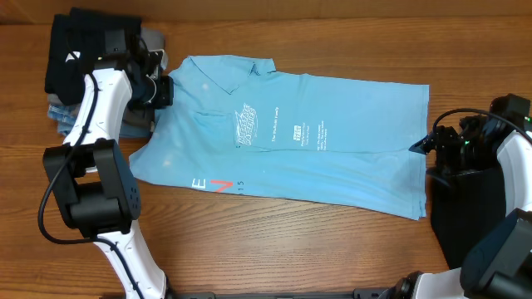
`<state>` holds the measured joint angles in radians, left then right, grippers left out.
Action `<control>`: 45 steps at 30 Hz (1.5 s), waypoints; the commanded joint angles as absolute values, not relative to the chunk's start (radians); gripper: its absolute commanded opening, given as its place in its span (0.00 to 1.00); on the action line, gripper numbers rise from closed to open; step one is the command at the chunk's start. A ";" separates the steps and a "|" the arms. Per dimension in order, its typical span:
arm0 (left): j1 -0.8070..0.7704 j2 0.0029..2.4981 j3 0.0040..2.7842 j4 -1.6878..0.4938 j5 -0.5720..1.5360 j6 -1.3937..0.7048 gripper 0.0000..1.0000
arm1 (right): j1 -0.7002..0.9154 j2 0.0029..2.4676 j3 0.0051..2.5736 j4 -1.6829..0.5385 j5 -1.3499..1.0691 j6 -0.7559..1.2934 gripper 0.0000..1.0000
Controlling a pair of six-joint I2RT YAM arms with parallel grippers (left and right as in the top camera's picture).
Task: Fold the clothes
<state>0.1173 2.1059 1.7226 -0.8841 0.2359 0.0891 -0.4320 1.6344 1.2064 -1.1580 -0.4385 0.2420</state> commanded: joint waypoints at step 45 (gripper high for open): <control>0.016 2.098 1.878 -0.923 0.391 0.113 0.57 | -0.433 1.615 1.226 -1.153 -0.451 0.239 0.72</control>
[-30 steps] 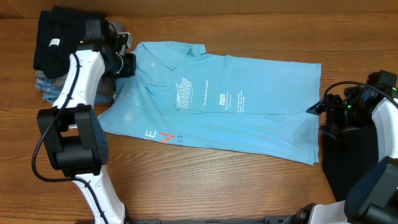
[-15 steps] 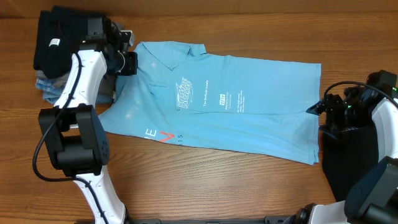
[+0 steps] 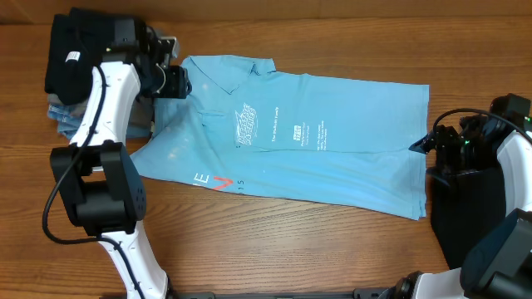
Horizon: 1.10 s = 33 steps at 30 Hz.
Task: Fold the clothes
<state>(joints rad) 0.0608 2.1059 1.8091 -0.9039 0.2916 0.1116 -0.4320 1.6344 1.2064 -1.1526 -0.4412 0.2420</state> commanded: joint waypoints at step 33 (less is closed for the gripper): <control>-0.294 2.291 1.850 -0.945 -0.101 -0.030 0.45 | -0.433 1.615 1.226 -1.147 -0.451 0.238 0.75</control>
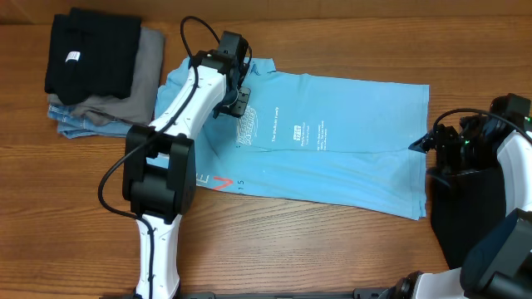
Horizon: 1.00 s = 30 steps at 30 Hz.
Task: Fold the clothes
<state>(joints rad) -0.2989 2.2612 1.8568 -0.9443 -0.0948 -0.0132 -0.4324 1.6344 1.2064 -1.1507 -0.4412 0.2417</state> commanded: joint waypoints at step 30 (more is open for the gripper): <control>-0.295 2.321 2.107 -1.108 -0.036 -0.053 0.04 | -0.434 1.615 1.226 -1.146 -0.450 0.238 0.75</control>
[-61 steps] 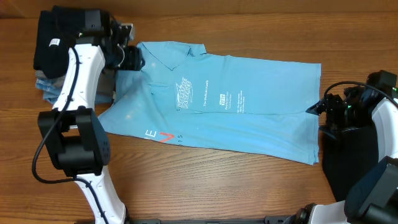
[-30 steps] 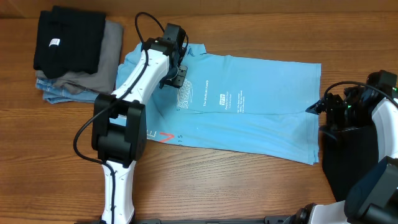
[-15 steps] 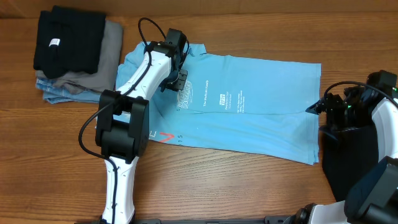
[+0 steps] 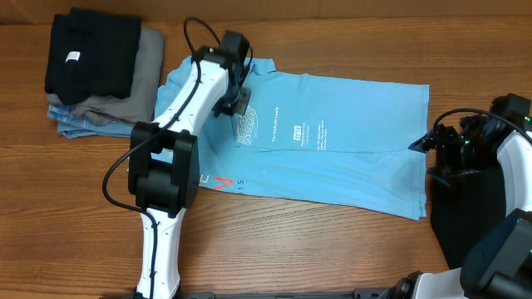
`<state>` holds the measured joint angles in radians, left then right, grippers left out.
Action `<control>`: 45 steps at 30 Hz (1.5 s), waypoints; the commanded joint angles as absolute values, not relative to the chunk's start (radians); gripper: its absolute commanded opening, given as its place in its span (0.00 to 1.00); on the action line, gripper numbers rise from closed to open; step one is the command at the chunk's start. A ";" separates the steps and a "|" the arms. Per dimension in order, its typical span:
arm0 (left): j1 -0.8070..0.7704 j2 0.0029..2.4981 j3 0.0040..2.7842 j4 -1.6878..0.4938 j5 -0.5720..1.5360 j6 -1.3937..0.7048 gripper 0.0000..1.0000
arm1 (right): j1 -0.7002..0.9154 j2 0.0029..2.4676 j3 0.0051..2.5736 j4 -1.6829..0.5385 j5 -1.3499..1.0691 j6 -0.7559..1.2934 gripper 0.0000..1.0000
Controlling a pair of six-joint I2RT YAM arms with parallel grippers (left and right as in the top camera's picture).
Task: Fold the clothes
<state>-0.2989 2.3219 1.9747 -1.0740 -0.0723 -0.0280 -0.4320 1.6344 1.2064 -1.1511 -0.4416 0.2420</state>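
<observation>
A light blue polo shirt [image 4: 332, 158] lies spread across the wooden table, collar to the left and hem to the right. My left gripper [image 4: 238, 101] sits low over the chest, just left of the printed logo and below the collar. The overhead view does not show how its jaws stand, or whether cloth is between them. My right gripper [image 4: 418, 147] rests at the shirt's right hem, its fingertips at the cloth's edge. Its state is also unclear from above.
A stack of folded clothes [image 4: 96, 71], black on grey on blue, sits at the far left. A dark bin or pad [image 4: 470, 216] stands at the right under my right arm. The left arm's base [image 4: 162, 174] stands over the shirt's lower left part.
My left gripper has shifted very slightly on the shirt's chest beside the logo. The right gripper and the shirt's right side are unchanged.
My left gripper was first at the shirt's left sleeve beside the folded stack. Then it was a little higher, near the shoulder. After that it was over the chest by the logo, where it still is. My right gripper stayed at the hem throughout.
</observation>
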 commanded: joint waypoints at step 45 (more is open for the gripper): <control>-0.254 2.323 1.798 -1.279 -0.104 -0.166 0.48 | -0.339 1.811 1.148 -0.911 -0.210 0.279 0.57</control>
<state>-0.2657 2.3230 1.8416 -1.2984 -0.0952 -0.1387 -0.3401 1.8053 1.1595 -0.9142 -0.2058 0.2836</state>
